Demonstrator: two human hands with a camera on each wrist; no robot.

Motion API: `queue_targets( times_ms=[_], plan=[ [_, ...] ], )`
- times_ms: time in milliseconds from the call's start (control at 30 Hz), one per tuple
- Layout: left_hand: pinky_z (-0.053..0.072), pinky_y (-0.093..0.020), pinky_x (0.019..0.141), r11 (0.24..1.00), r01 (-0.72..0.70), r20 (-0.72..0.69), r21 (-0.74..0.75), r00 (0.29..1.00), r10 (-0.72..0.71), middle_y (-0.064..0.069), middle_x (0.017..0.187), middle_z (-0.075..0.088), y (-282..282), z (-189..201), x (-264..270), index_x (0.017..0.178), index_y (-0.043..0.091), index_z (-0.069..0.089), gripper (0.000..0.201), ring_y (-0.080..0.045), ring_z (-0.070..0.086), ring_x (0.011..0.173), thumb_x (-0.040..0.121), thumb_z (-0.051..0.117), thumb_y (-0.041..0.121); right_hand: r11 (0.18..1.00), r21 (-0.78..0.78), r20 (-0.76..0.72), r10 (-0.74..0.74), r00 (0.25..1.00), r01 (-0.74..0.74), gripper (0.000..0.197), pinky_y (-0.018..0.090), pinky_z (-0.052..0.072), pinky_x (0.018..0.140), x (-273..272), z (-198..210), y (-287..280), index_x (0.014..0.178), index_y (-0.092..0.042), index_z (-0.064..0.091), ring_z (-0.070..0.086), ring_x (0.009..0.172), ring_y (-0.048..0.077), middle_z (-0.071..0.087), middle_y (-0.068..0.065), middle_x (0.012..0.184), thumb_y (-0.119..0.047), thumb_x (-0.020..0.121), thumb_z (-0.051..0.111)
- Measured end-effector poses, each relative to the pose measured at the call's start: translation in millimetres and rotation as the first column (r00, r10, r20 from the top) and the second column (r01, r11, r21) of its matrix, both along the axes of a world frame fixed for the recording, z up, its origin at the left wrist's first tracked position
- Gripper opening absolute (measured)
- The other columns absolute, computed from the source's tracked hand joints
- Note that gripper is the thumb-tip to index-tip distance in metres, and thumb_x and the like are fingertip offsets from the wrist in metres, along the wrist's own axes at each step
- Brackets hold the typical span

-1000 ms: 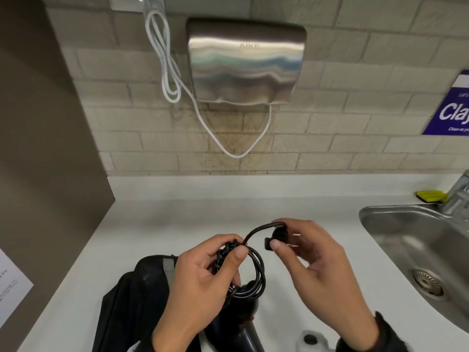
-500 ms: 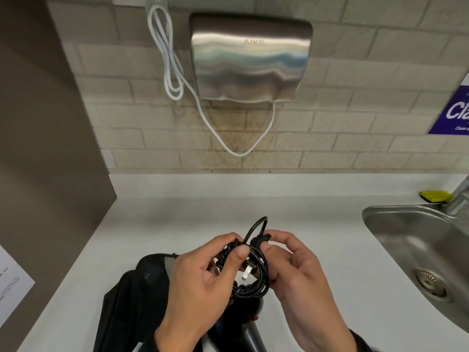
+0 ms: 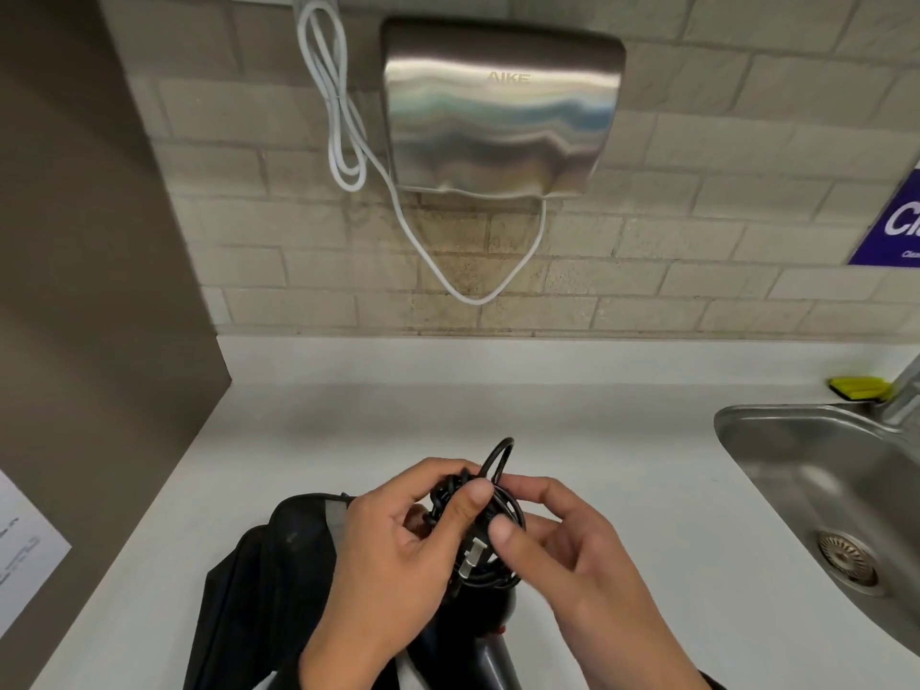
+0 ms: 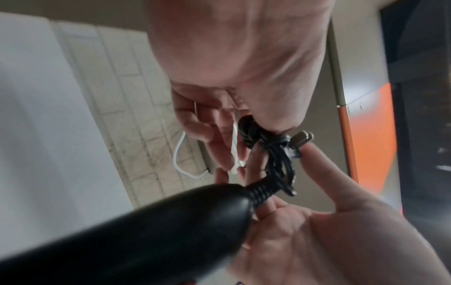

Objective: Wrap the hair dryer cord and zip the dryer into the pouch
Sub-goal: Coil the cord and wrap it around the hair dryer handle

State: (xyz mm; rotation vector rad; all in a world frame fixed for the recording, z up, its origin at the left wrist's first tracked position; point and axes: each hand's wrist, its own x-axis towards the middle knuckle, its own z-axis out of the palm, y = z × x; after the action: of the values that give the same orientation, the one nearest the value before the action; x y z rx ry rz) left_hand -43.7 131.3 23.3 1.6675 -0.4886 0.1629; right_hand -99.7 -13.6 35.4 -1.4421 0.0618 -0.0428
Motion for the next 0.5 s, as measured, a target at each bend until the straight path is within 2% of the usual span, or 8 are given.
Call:
queue_targets(
  times_ms=[67, 133, 167, 233, 400, 500],
  plan=[
    [0.057, -0.029, 0.062, 0.997, 0.022, -0.073, -0.075, 0.997, -0.028, 0.004, 0.082, 0.077, -1.9, -0.2, 1.3, 0.088, 0.031, 0.077, 0.012, -0.018, 0.073, 0.07, 0.083, 0.069, 0.039, 0.995, -0.063, 0.012, 0.073, 0.997, -0.072, 0.061, 0.035, 0.05, 0.094, -3.3, -1.0, -0.9, 0.119, -0.019, 0.058, 0.072, 0.099, 0.02, 0.078, 0.008, 0.099, -0.028, 0.063, 0.083],
    [0.054, -0.02, 0.062, 0.99, 0.041, -0.137, -0.132, 0.989, -0.059, 0.001, 0.081, 0.077, -3.0, -0.6, 0.8, 0.085, 0.025, 0.077, 0.012, -0.012, 0.073, 0.071, 0.079, 0.07, 0.034, 0.984, -0.161, 0.033, 0.085, 0.996, -0.079, 0.071, 0.039, 0.047, 0.1, -4.9, -1.8, -0.3, 0.119, -0.025, 0.058, 0.069, 0.107, 0.018, 0.076, 0.003, 0.108, -0.027, 0.055, 0.089],
    [0.055, -0.021, 0.064, 0.988, 0.047, -0.161, -0.148, 0.984, -0.071, 0.0, 0.081, 0.077, -3.6, -0.2, -0.1, 0.085, 0.024, 0.077, 0.014, -0.012, 0.073, 0.073, 0.079, 0.07, 0.034, 0.976, -0.209, 0.049, 0.071, 0.996, -0.059, 0.073, 0.04, 0.047, 0.101, -4.6, -2.7, 0.5, 0.119, -0.027, 0.059, 0.068, 0.109, 0.016, 0.075, -0.001, 0.111, -0.027, 0.053, 0.091],
    [0.057, -0.029, 0.069, 0.982, 0.057, -0.208, -0.178, 0.974, -0.094, -0.005, 0.079, 0.076, -5.6, 0.8, -1.8, 0.083, 0.021, 0.076, 0.018, -0.017, 0.073, 0.075, 0.077, 0.07, 0.037, 0.955, -0.296, 0.079, 0.008, 0.997, 0.016, 0.071, 0.04, 0.048, 0.102, -4.3, -3.3, 3.7, 0.116, -0.031, 0.062, 0.067, 0.108, 0.012, 0.074, -0.007, 0.111, -0.029, 0.051, 0.091],
    [0.057, -0.046, 0.072, 0.958, 0.015, -0.304, -0.286, 0.947, -0.106, -0.017, 0.078, 0.075, -8.4, 1.9, -2.5, 0.08, 0.013, 0.074, 0.025, -0.028, 0.071, 0.071, 0.074, 0.071, 0.037, 0.893, -0.421, 0.136, -0.109, 0.985, 0.157, 0.053, 0.037, 0.048, 0.099, -7.3, -4.4, 12.4, 0.1, -0.038, 0.068, 0.066, 0.101, 0.003, 0.075, -0.016, 0.097, -0.044, 0.05, 0.085],
    [0.057, -0.046, 0.076, 0.95, 0.001, -0.331, -0.311, 0.937, -0.109, -0.02, 0.083, 0.075, -9.0, 1.9, -3.3, 0.083, 0.01, 0.073, 0.025, -0.036, 0.072, 0.078, 0.075, 0.071, 0.034, 0.852, -0.481, 0.174, -0.138, 0.975, 0.206, 0.055, 0.032, 0.048, 0.096, -9.2, -7.6, 15.1, 0.103, -0.042, 0.067, 0.063, 0.105, 0.002, 0.073, -0.016, 0.103, -0.052, 0.051, 0.08]
  ],
)
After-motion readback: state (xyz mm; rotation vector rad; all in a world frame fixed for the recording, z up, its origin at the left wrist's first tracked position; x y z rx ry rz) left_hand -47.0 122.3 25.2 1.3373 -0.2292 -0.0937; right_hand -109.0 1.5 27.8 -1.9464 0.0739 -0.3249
